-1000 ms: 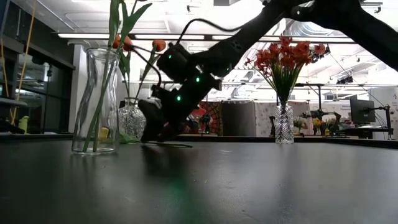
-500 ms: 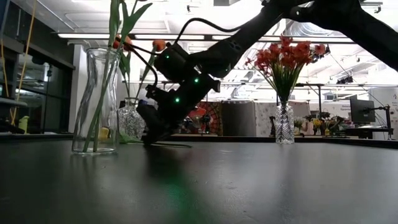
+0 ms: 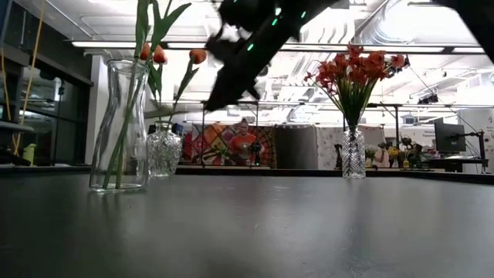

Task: Sort flowers into vase by color
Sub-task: Put the yellow flower into the bottom left transparent vase, then return to Home Position

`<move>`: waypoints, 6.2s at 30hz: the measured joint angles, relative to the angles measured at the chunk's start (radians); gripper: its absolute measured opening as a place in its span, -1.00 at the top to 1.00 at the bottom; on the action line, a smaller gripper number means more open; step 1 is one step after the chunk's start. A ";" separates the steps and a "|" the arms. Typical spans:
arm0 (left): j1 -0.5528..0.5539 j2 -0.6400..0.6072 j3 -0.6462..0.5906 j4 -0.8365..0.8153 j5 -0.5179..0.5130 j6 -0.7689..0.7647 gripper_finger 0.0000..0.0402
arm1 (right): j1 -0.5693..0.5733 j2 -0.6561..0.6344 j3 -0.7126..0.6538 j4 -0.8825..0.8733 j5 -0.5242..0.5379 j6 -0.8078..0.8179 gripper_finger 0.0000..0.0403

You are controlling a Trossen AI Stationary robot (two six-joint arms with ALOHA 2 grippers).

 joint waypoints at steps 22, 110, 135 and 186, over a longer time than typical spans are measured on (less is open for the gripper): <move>-0.064 0.335 0.000 0.205 0.007 -0.104 -0.12 | 0.096 -0.819 -0.452 0.131 0.277 0.135 1.00; -0.694 0.389 0.140 -0.345 -0.736 -0.371 1.00 | 0.340 -0.958 -0.663 0.702 0.466 -0.072 -0.35; -0.677 0.364 0.016 -0.206 -0.843 -0.306 1.00 | 0.340 -0.957 -0.663 0.684 0.491 -0.060 -0.35; -0.615 0.147 0.026 -0.365 -0.351 -0.467 0.08 | 0.341 -1.005 -0.663 0.659 0.487 -0.060 -0.35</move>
